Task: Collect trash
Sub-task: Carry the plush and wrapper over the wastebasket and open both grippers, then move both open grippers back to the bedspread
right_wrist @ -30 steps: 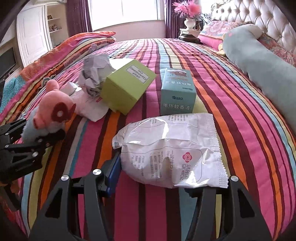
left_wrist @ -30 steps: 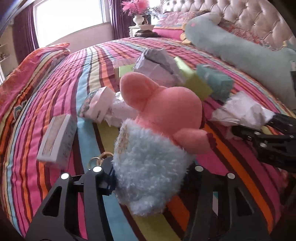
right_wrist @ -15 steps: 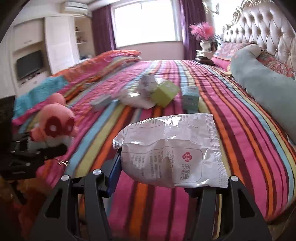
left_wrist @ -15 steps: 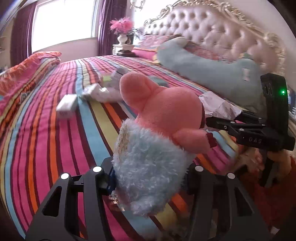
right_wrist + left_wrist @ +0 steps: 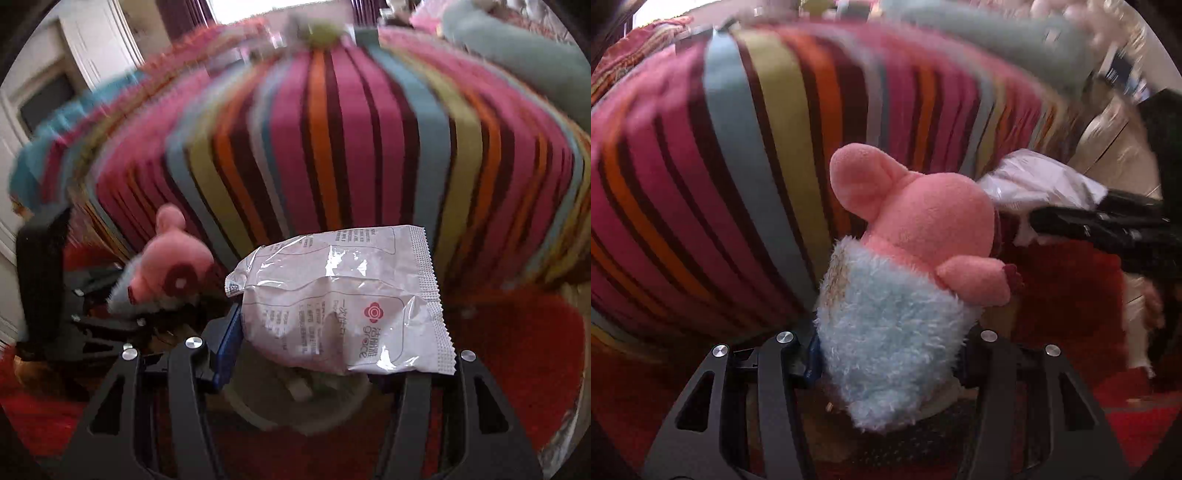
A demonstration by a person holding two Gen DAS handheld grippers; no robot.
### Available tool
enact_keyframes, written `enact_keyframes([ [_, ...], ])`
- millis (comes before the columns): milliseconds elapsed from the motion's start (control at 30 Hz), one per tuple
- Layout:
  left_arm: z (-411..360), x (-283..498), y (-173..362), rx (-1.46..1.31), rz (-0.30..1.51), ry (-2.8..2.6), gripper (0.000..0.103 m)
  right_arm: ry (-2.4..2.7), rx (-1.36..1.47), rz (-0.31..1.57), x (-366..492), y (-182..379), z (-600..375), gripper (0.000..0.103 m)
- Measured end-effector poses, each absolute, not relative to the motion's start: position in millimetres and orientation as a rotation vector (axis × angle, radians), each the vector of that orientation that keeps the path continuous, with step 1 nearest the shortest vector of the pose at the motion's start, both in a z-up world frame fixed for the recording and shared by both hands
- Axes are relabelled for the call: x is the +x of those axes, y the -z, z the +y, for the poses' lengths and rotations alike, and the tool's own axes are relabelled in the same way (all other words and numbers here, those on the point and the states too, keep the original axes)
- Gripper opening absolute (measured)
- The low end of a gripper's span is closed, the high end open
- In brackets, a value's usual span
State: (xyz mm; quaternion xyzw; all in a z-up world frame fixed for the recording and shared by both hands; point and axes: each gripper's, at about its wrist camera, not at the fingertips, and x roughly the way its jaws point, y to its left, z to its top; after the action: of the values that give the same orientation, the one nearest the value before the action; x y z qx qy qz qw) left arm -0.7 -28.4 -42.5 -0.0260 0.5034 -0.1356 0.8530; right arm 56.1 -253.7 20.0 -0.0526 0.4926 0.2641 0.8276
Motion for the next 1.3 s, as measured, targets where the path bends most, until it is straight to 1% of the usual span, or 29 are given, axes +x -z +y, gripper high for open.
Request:
enact_keyframes([
  [100,-43,15,80,0.022,1.138,0.251,0.052,-0.524,-0.181,1.149,61,24,-242,0.053],
  [167,-47,23,100,0.010,1.201,0.260,0.052,-0.522,-0.222,1.235,65,51,-231,0.053],
  [300,-54,29,132,0.028,1.300,0.249,0.052,-0.538,-0.258,1.296,71,67,-216,0.053],
  [400,-57,31,143,0.035,1.340,0.246,0.053,-0.552,-0.278,1.316,75,72,-208,0.053],
  [567,-50,34,148,0.038,1.368,0.221,0.057,-0.561,-0.294,1.351,83,81,-200,0.054],
  [667,-51,37,156,0.051,1.412,0.192,0.062,-0.553,-0.286,1.372,84,86,-201,0.056],
  [733,-50,35,157,0.057,1.416,0.181,0.076,-0.531,-0.284,1.394,83,92,-201,0.065],
  [833,-51,33,155,0.054,1.397,0.165,0.087,-0.520,-0.282,1.400,83,94,-204,0.066],
  [900,-50,33,155,0.044,1.395,0.166,0.088,-0.522,-0.285,1.396,83,93,-201,0.066],
  [1300,-51,31,145,0.042,1.366,0.168,0.088,-0.508,-0.281,1.385,70,95,-217,0.066],
])
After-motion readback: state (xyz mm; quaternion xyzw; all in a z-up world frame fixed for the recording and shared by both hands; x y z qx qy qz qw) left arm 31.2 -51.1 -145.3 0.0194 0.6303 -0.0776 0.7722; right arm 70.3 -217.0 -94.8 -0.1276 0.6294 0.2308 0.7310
